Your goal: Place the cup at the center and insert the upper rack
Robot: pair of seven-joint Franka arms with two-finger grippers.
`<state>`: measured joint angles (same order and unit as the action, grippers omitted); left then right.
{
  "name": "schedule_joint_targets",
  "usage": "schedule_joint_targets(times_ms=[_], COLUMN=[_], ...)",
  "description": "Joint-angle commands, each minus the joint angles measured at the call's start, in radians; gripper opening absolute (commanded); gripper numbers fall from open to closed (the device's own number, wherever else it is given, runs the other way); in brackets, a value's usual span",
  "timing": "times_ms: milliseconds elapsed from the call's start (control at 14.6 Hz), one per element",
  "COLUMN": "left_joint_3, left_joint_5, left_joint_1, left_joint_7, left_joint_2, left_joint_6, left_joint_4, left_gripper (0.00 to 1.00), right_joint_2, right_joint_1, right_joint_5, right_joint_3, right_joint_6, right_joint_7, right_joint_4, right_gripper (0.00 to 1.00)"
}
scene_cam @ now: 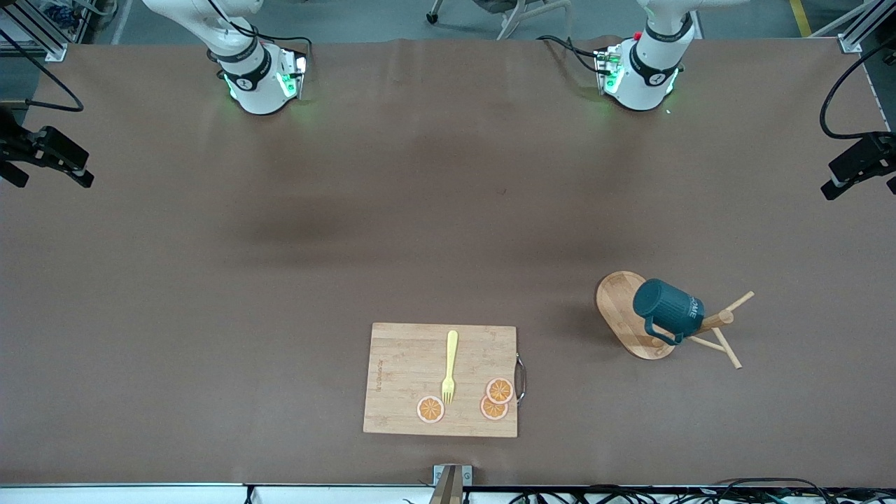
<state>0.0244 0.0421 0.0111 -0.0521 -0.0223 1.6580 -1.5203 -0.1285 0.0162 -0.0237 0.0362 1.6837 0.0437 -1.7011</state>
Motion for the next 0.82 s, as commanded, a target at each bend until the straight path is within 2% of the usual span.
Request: schedule_joint_targets(times_ms=[0,137,274,754], left_joint_3=[0.002,0.005,0.003,-0.006], left_joint_5=[0.015,0.047,0.03,-0.001], left_joint_1=[-0.003,0.0,-0.016,-0.014], left_joint_7=[0.009,0.031,0.09,0.101], left_joint_2=[0.001,0.01,0.016,0.016], left_joint_6=[-0.062,-0.095,-0.096,-0.099], left_joint_4=[0.015,0.02,0.023,0.012], left_gripper=[1.0,1.0,1.0,1.0], right_joint_2=[-0.019,-0.019,-0.019,-0.019], right_joint_1=[0.008,0.008,0.01,0.01], right_joint_5=[-0.002,-0.002,-0.002,-0.002], right_joint_3=[-0.004,-0.004,-0.004,-0.004], right_joint_6=[0.001,0.002,0.002,0.002], right_joint_7=[0.004,0.004,0.004,0.004], right_joint_4=[-0.02,-0.02,-0.02,-0.018], right_gripper=[1.0,1.0,1.0,1.0])
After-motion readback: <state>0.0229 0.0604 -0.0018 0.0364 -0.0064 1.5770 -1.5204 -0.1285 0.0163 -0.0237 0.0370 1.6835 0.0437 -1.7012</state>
